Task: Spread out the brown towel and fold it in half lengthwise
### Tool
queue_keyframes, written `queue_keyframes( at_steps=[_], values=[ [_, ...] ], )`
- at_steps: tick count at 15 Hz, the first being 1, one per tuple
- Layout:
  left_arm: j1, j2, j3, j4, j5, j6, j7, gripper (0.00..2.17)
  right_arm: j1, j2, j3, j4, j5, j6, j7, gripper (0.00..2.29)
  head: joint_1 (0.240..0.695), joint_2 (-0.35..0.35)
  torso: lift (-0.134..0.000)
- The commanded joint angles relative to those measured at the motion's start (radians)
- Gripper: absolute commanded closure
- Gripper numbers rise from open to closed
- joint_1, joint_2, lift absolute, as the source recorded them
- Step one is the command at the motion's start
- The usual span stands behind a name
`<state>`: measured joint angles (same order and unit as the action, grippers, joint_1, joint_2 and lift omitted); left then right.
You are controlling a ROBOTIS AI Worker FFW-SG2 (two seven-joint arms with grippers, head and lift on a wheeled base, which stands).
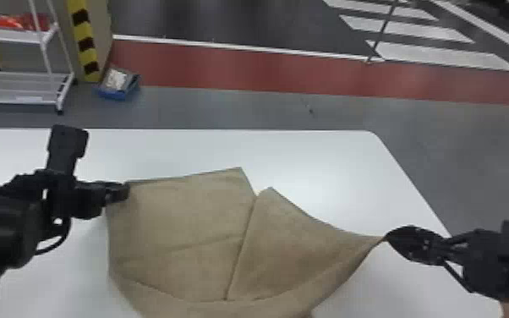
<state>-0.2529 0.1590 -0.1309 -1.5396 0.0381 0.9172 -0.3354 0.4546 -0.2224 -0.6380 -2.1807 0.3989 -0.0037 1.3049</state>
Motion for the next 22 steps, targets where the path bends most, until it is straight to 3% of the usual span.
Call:
queue_keyframes(
  at_steps=[1,3,7,12,14,17,22],
  values=[
    [0.031,-0.001,0.016,-0.048,-0.006,-0.001,0.01,1.98,-0.01,0.0,-0.002,0.009,0.0,0.0,-0.012,1.3,0.695,-0.22,-0.125],
    [0.058,0.001,0.048,-0.111,-0.004,0.002,0.012,1.98,-0.033,0.0,-0.011,0.021,0.002,0.006,-0.03,1.3,0.695,-0.216,-0.125],
    [0.075,0.001,0.195,-0.151,0.016,0.033,0.012,1.98,-0.1,0.0,-0.055,0.075,0.021,0.021,-0.035,1.3,0.695,-0.205,-0.125],
    [0.184,0.002,0.387,-0.212,0.098,0.033,0.019,1.98,-0.086,0.006,-0.166,0.124,0.028,0.025,-0.012,1.3,0.695,-0.163,-0.125],
    [0.25,0.001,0.419,-0.281,0.106,0.03,0.038,1.98,-0.074,0.009,-0.204,0.133,0.063,0.031,-0.003,1.3,0.695,-0.16,-0.125],
    [0.333,-0.003,0.439,-0.402,0.126,0.033,0.041,1.98,-0.062,0.018,-0.218,0.13,0.06,0.028,0.045,1.3,0.695,-0.179,-0.125],
    [0.416,-0.006,0.444,-0.484,0.138,0.033,0.039,1.98,-0.079,0.032,-0.144,0.117,0.06,0.012,0.043,1.27,0.695,-0.167,-0.125]
  ],
)
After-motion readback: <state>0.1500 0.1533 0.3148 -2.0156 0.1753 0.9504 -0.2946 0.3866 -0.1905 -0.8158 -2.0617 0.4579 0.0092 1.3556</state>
